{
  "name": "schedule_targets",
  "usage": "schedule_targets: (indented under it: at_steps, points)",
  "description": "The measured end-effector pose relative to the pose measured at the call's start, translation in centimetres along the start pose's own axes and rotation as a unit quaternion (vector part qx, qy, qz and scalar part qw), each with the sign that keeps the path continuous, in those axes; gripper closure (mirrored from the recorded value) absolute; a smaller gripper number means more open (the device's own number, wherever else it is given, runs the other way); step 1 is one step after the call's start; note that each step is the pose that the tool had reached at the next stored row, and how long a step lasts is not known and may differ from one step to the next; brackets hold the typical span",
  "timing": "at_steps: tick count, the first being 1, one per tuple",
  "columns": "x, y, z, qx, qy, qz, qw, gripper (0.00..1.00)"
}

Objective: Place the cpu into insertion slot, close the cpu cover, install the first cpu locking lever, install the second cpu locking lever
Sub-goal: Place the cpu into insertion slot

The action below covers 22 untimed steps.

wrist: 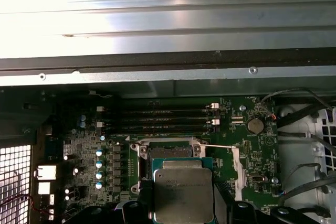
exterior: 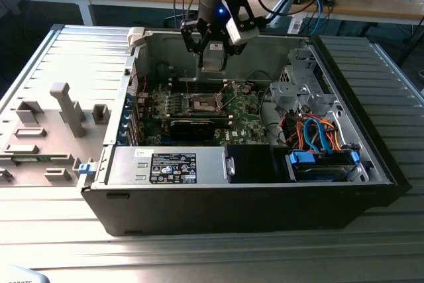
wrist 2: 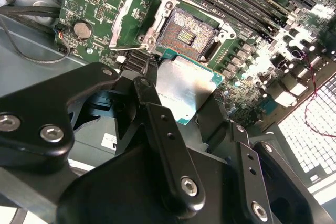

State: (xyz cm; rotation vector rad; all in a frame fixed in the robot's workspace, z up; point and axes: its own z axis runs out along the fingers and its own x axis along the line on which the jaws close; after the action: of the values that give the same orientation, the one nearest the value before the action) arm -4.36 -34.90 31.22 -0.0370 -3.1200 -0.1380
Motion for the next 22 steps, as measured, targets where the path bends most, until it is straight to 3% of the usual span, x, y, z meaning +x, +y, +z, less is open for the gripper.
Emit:
schedule_targets:
  at_steps: [22]
  points:
    - [0.0,-0.01,0.08,-0.0002,-0.0008,0.009,0.99996,0.46]
